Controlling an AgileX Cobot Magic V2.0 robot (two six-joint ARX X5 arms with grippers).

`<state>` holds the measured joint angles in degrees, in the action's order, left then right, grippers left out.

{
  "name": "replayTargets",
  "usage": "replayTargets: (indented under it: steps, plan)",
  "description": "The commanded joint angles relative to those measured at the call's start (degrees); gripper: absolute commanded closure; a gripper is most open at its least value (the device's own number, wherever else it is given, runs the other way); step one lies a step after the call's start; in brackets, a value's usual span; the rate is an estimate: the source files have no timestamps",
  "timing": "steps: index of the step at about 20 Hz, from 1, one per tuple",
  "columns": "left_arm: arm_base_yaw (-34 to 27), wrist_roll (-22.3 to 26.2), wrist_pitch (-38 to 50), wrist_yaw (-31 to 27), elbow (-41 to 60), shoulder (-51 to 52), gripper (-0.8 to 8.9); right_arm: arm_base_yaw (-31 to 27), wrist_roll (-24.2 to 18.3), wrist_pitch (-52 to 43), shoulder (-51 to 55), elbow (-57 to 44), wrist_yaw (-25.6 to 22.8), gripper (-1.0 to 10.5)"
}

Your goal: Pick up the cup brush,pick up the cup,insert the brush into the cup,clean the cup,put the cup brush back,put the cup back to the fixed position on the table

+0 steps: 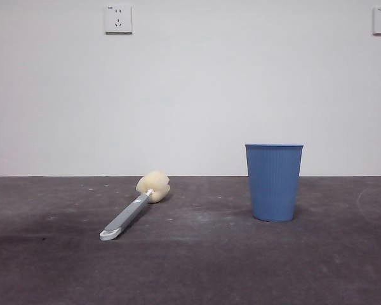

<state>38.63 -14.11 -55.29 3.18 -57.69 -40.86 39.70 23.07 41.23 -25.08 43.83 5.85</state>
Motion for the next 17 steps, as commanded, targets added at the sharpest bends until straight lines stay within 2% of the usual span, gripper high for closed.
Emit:
replayTargets:
  steps: [1,8,10,11,13,17]
  plan:
    - [0.00,0.63,0.33,-0.09,0.31,-0.07,8.17,0.09,-0.46,-0.07,0.11,-0.22,-0.20,9.5]
    - [0.00,0.63,0.33,-0.09,0.31,-0.26,8.17,0.09,-0.46,0.02,0.11,-0.22,-0.17,9.5]
    - [-0.13,0.72,0.57,-1.51,0.31,-0.24,8.17,0.09,-0.48,0.02,0.11,-0.22,-0.17,9.5]
    - [-0.52,2.62,0.52,-3.48,0.31,0.35,8.17,0.09,-0.46,0.02,0.11,-0.22,-0.20,9.5]
    - [-2.89,2.64,0.66,-4.63,0.31,2.23,8.17,0.09,-0.46,0.02,0.11,-0.22,-0.17,9.5]
    - [-13.14,3.80,2.10,-4.52,0.33,8.57,8.17,0.09,-0.48,0.02,0.09,-0.22,-0.20,9.5]
